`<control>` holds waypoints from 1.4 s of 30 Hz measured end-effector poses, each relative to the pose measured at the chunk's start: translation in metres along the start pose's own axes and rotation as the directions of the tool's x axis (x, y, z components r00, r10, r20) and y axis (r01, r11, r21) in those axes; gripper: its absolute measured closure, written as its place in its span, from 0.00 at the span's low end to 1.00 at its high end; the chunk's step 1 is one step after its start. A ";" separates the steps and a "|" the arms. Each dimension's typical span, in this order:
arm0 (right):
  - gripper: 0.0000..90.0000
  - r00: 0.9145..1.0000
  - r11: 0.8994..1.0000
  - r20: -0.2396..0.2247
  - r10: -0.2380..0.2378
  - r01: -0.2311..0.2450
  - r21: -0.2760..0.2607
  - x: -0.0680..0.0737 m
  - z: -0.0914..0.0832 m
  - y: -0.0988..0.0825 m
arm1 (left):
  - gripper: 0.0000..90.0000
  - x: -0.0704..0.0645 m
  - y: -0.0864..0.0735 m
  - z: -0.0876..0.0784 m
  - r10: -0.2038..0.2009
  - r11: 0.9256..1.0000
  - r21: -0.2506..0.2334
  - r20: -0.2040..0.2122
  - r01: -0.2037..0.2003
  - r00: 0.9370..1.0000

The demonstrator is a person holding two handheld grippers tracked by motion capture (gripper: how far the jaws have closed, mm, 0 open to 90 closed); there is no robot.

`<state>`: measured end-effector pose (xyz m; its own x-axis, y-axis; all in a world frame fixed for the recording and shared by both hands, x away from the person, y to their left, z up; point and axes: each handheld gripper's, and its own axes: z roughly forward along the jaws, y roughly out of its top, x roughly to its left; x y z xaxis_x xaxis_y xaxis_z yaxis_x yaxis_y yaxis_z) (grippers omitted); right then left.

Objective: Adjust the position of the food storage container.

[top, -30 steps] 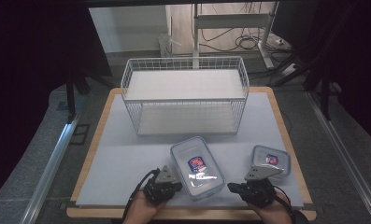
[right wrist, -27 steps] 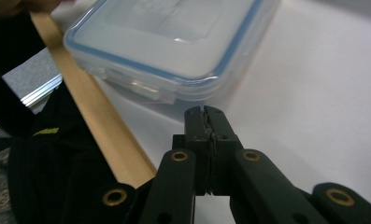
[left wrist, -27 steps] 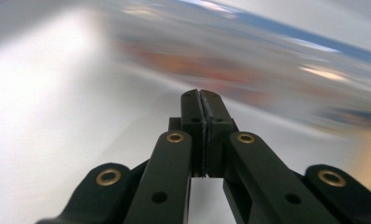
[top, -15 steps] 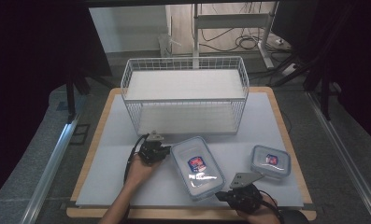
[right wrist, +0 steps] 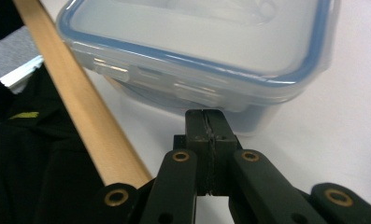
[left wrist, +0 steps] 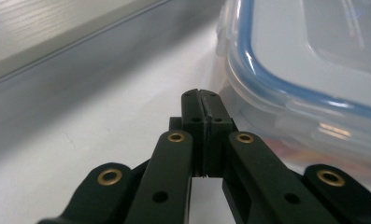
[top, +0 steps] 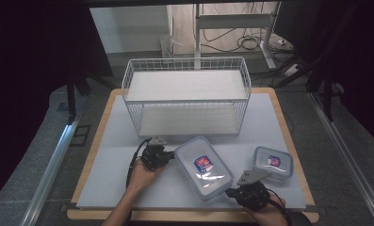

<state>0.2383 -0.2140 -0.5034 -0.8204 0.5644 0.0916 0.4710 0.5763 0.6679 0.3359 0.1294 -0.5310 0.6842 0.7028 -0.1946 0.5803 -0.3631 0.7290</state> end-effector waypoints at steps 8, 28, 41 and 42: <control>1.00 0.997 0.999 0.056 0.052 -0.052 -0.005 -0.017 -0.001 0.002 | 1.00 -0.013 -0.002 -0.007 0.064 0.998 0.019 0.052 -0.065 0.997; 0.99 0.986 0.991 0.103 0.131 -0.128 -0.043 -0.031 -0.010 -0.003 | 1.00 -0.003 0.010 0.002 -0.001 0.999 -0.034 0.040 0.003 0.999; 0.99 0.960 0.979 0.196 0.201 -0.195 -0.052 -0.051 -0.024 -0.014 | 1.00 -0.036 -0.005 -0.010 0.033 0.999 0.000 0.136 -0.033 0.990; 0.99 0.959 0.977 0.190 0.212 -0.205 -0.053 -0.051 -0.025 -0.014 | 0.98 -0.035 -0.004 -0.011 0.032 0.999 0.000 0.130 -0.033 0.991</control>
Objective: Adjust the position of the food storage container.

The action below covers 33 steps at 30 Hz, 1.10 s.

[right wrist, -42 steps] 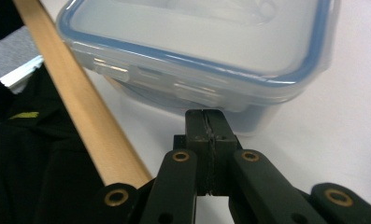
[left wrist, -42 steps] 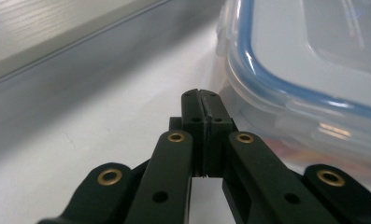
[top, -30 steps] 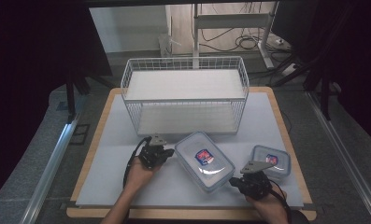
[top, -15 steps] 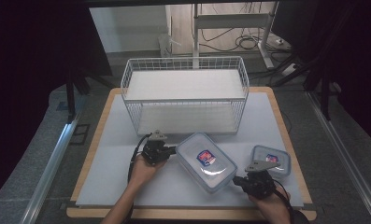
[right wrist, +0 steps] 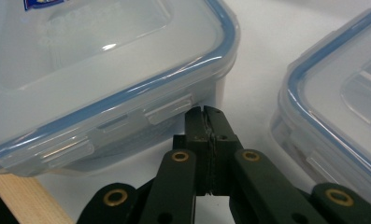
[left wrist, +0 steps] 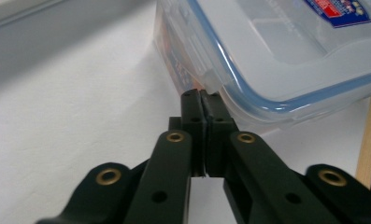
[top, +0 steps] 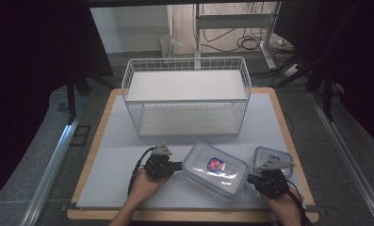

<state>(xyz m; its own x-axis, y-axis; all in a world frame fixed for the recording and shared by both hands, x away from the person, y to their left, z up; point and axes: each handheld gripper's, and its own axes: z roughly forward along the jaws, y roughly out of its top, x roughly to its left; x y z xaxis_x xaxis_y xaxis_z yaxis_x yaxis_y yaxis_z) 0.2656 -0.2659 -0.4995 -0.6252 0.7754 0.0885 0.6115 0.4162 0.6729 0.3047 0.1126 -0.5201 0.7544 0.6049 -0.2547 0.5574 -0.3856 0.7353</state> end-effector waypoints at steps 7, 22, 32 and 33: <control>0.99 1.000 1.000 0.004 0.009 -0.009 -0.008 0.003 -0.003 0.000 | 0.98 0.007 0.007 0.015 -0.004 1.000 -0.001 -0.050 0.004 0.999; 1.00 0.999 0.999 -0.032 -0.035 0.036 0.019 0.008 0.031 0.028 | 1.00 -0.006 -0.031 -0.033 -0.110 0.994 -0.016 -0.061 0.109 0.992; 1.00 0.995 0.995 -0.020 -0.093 0.093 0.026 0.016 0.060 0.056 | 0.99 -0.018 -0.051 -0.054 -0.126 0.992 -0.018 -0.092 0.124 0.988; 1.00 0.995 0.995 -0.021 -0.098 0.098 0.035 0.018 0.064 0.060 | 0.99 -0.018 -0.053 -0.056 -0.129 0.992 -0.021 -0.096 0.128 0.987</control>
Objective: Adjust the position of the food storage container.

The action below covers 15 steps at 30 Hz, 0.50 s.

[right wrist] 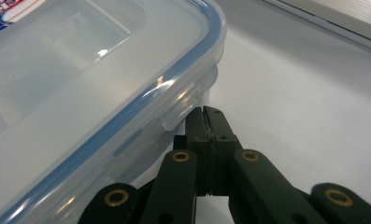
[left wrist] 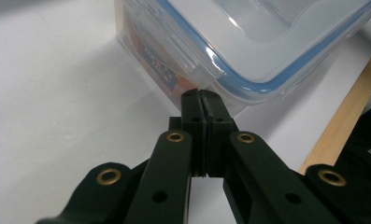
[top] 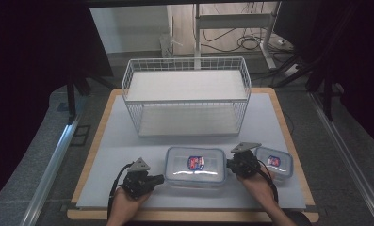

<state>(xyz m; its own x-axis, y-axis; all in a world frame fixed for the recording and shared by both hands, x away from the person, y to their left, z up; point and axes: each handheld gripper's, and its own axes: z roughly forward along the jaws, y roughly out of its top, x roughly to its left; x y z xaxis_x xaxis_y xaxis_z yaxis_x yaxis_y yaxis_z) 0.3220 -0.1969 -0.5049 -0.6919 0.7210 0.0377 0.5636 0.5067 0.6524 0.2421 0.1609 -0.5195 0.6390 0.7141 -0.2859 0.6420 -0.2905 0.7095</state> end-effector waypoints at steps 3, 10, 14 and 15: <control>1.00 1.000 1.000 -0.020 0.002 -0.002 0.000 0.001 0.004 0.002 | 0.99 0.001 -0.001 -0.002 0.004 1.000 0.002 -0.013 -0.004 1.000; 0.99 1.000 1.000 -0.014 -0.027 0.027 -0.010 0.001 0.001 0.002 | 0.93 -0.003 -0.002 -0.007 0.044 0.999 0.014 -0.047 -0.044 0.998; 0.92 0.999 0.998 0.004 -0.053 0.053 -0.025 -0.002 -0.014 0.001 | 0.81 0.000 -0.007 -0.018 0.062 0.998 0.008 -0.158 -0.062 0.986; 0.91 0.998 0.998 0.005 -0.060 0.060 -0.025 -0.002 -0.016 -0.001 | 0.77 0.001 -0.008 -0.020 0.068 0.998 0.010 -0.178 -0.067 0.982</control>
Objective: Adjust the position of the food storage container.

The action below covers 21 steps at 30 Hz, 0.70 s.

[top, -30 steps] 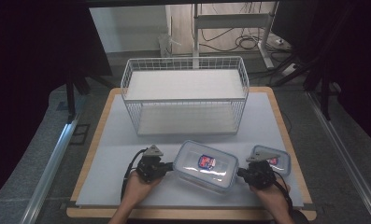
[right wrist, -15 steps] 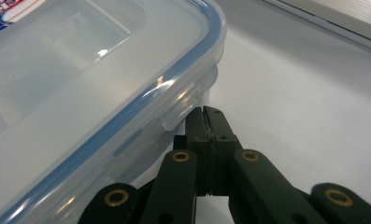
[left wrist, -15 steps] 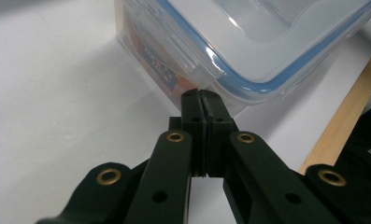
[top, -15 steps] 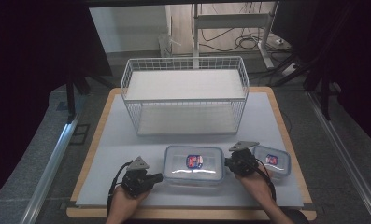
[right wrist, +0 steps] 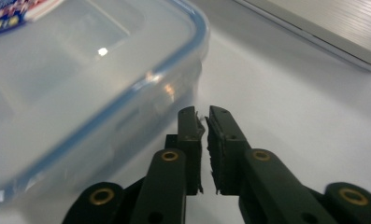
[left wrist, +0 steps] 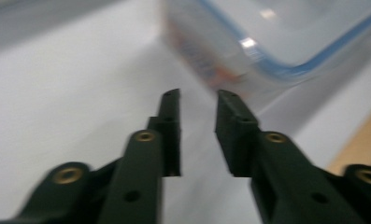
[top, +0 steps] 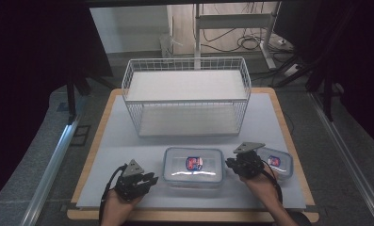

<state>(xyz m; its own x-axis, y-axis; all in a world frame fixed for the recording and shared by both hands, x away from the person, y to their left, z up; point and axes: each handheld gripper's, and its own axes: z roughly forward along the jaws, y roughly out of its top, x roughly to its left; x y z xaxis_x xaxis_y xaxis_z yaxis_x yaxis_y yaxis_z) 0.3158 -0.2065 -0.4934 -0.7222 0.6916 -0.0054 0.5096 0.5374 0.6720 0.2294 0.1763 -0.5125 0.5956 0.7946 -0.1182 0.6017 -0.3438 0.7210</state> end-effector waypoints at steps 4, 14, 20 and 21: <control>0.86 1.000 1.000 -0.019 -0.011 0.011 -0.003 -0.002 -0.009 -0.008 | 0.58 0.005 -0.005 -0.003 0.001 1.000 -0.003 -0.035 -0.002 0.999; 0.55 0.998 0.998 -0.044 -0.037 0.034 -0.058 -0.001 -0.034 -0.028 | 0.25 0.012 -0.018 -0.010 0.005 1.000 -0.028 -0.070 -0.007 0.998; 0.36 0.995 0.993 -0.097 -0.005 -0.007 -0.117 -0.003 -0.043 -0.037 | 0.19 0.015 -0.020 -0.012 0.007 0.998 -0.062 -0.058 -0.011 0.998; 0.36 0.995 0.993 -0.097 -0.005 -0.007 -0.117 -0.003 -0.043 -0.037 | 0.19 0.015 -0.020 -0.012 0.007 0.998 -0.062 -0.058 -0.011 0.998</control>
<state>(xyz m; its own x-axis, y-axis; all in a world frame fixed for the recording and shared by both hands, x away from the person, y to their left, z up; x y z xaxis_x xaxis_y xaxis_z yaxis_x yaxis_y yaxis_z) 0.2790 -0.2490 -0.4865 -0.7667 0.6389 0.0637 0.4562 0.4722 0.7543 0.2196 0.2016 -0.5204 0.5679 0.8198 -0.0731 0.5610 -0.3207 0.7632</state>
